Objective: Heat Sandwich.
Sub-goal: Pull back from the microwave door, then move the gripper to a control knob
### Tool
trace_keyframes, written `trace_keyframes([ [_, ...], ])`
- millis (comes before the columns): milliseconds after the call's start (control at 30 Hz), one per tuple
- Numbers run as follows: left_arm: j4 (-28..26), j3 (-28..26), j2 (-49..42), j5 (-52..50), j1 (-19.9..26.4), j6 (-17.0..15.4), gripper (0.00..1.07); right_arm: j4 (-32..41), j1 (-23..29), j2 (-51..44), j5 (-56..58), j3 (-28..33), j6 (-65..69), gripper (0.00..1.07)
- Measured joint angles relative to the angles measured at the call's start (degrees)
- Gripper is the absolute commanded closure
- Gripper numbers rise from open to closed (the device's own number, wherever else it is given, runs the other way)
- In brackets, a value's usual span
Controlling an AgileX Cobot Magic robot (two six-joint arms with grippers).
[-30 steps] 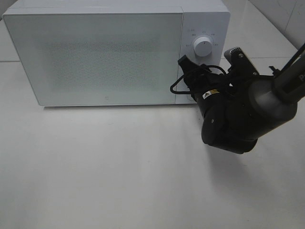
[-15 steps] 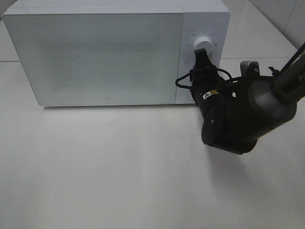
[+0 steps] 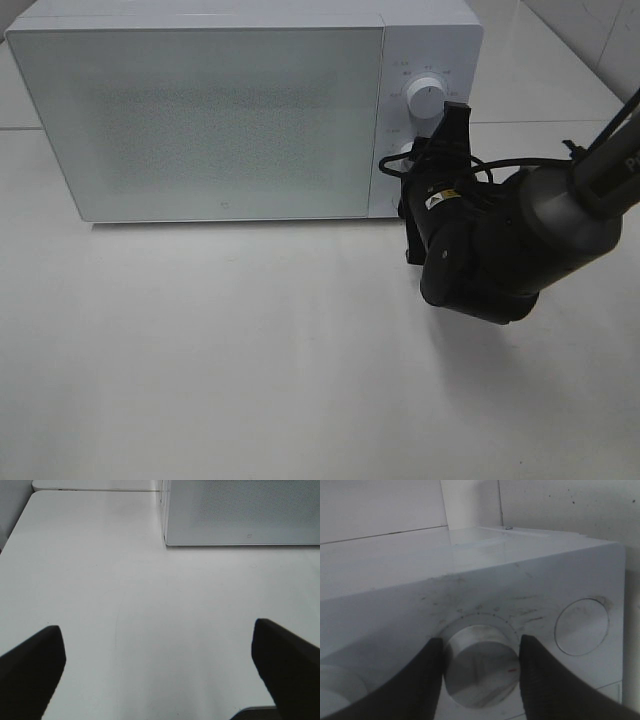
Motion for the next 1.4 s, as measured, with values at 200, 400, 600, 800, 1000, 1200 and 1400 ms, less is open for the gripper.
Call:
trace_keyframes([
  [200, 0.0, 0.0, 0.0, 0.0, 0.0, 0.0, 0.1, -0.17, 0.0, 0.0, 0.0, 0.0, 1.2, 0.93],
  [400, 0.0, 0.0, 0.0, 0.0, 0.0, 0.0, 0.1, -0.46, 0.0, 0.0, 0.0, 0.06, -0.92, 0.92],
  [600, 0.0, 0.0, 0.0, 0.0, 0.0, 0.0, 0.1, -0.52, 0.0, 0.0, -0.06, 0.06, -3.09, 0.91],
  [800, 0.0, 0.0, 0.0, 0.0, 0.0, 0.0, 0.1, -0.52, 0.0, 0.0, -0.11, 0.06, -3.15, 0.83],
  [1000, 0.0, 0.0, 0.0, 0.0, 0.0, 0.0, 0.1, -0.63, 0.0, 0.0, -0.17, 0.06, -3.15, 0.57],
  [1200, 0.0, 0.0, 0.0, 0.0, 0.0, 0.0, 0.1, -2.12, 0.06, 0.0, -0.69, 0.06, -3.21, 0.39],
  [1400, 0.0, 0.0, 0.0, 0.0, 0.0, 0.0, 0.1, -2.75, 0.11, 0.0, -0.46, 0.29, -3.15, 0.35],
])
